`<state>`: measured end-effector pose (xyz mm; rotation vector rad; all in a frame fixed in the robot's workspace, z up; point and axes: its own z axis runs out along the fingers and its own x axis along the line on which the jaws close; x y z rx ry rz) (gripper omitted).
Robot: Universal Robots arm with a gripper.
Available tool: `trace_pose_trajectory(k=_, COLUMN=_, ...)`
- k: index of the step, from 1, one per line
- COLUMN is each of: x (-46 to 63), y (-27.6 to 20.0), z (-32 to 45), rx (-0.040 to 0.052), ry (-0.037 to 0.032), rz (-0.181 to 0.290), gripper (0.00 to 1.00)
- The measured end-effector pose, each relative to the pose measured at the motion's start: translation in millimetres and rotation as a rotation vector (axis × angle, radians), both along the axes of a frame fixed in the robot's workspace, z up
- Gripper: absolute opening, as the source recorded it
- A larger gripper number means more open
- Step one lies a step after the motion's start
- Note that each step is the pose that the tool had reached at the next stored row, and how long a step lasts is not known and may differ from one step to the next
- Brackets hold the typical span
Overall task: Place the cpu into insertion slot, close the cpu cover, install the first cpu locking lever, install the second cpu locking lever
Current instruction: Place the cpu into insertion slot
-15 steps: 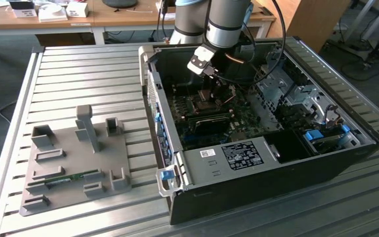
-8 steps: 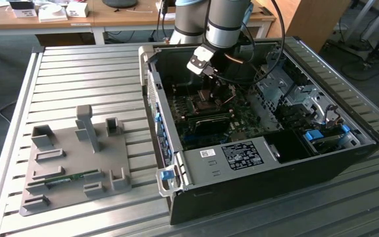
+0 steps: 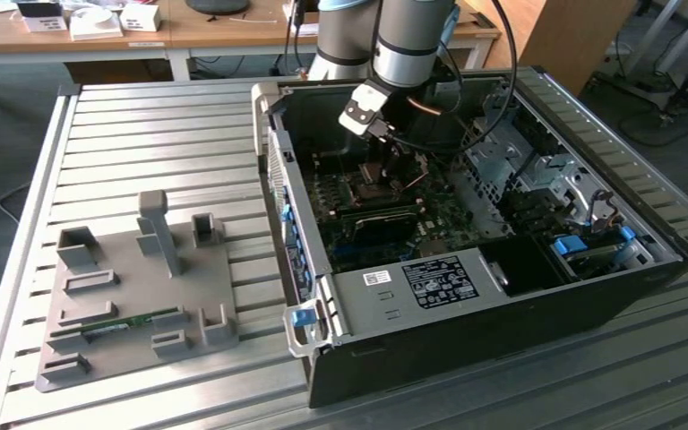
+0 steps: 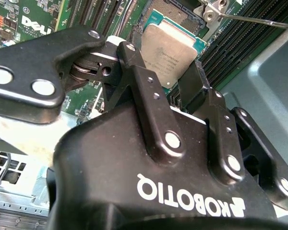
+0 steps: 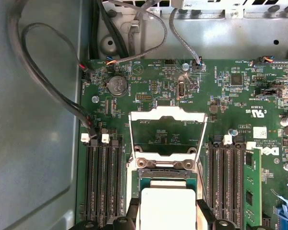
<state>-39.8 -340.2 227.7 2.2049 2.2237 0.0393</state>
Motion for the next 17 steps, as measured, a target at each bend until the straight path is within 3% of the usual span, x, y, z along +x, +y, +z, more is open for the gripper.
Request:
trace_pose_trajectory(k=2, x=0.0, y=0.1, z=-0.1, rx=0.0000, ry=0.0085, rz=0.000, gripper=0.54)
trace_pose_trajectory(k=10, x=0.0, y=0.0, z=-0.5, rx=0.0002, ry=0.0089, rz=0.000, gripper=0.54)
trace_pose_trajectory(k=17, x=0.0, y=0.0, z=-6.1, rx=0.0001, ry=0.0090, rz=0.000, gripper=0.54)
